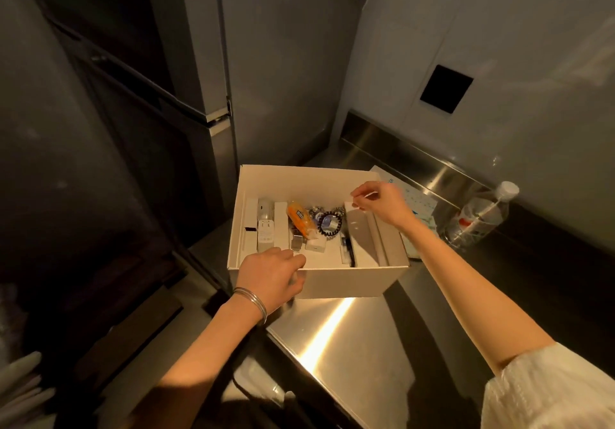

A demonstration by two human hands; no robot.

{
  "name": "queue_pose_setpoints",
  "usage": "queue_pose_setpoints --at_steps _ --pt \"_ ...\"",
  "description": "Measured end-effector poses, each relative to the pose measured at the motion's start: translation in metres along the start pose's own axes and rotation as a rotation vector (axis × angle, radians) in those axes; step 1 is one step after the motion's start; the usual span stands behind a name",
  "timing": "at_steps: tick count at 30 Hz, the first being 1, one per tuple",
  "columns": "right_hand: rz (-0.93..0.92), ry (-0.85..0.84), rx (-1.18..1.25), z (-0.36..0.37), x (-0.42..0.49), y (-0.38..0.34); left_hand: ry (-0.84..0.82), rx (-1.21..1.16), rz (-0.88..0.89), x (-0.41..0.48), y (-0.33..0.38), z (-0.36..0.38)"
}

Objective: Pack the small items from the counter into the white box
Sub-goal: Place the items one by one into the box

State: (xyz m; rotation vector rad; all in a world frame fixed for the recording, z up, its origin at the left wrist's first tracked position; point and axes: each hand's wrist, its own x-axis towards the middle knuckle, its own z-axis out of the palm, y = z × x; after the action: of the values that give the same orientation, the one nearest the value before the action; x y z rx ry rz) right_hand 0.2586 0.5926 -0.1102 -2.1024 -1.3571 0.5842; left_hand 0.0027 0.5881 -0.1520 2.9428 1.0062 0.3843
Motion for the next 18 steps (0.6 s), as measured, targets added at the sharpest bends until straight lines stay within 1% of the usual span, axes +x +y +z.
queue_pose_setpoints --at_steps 3,5,6,7,8,9,10,11,12,13,16,18 --pt "0.023 0.175 0.139 -0.022 -0.004 0.012 -0.006 0.001 0.004 0.001 0.000 0.000" --pt "0.068 0.271 0.130 -0.037 -0.004 0.030 -0.009 0.007 0.010 0.002 0.000 0.001" --pt "0.104 0.269 0.081 -0.043 -0.002 0.043 -0.009 0.006 0.011 0.003 0.000 0.001" --pt "0.158 0.216 -0.005 -0.048 -0.001 0.058 -0.011 0.006 0.011 0.003 0.000 0.001" --pt "0.209 0.110 -0.128 -0.051 -0.001 0.072 -0.015 0.006 0.014 0.003 0.000 0.001" --pt "0.239 -0.045 -0.280 -0.050 -0.001 0.088 -0.020 0.006 0.016 0.003 0.000 0.001" --pt "0.241 -0.219 -0.435 -0.048 -0.002 0.100 -0.022 0.008 0.019 0.003 0.000 0.001" --pt "0.229 -0.356 -0.569 -0.044 -0.002 0.112 -0.020 0.009 0.021 0.004 0.001 0.002" --pt "0.214 -0.427 -0.667 -0.039 -0.002 0.121 -0.009 0.013 0.026 0.004 0.000 0.002" --pt "0.210 -0.419 -0.701 -0.033 -0.002 0.127 -0.004 0.016 0.025 0.005 0.000 0.002" --pt "0.199 -0.186 -0.688 -0.020 -0.003 0.125 -0.006 0.007 -0.004 0.006 0.000 0.003" --pt "0.141 -0.129 -0.759 -0.015 -0.005 0.120 0.008 0.005 -0.013 0.006 0.000 0.003"
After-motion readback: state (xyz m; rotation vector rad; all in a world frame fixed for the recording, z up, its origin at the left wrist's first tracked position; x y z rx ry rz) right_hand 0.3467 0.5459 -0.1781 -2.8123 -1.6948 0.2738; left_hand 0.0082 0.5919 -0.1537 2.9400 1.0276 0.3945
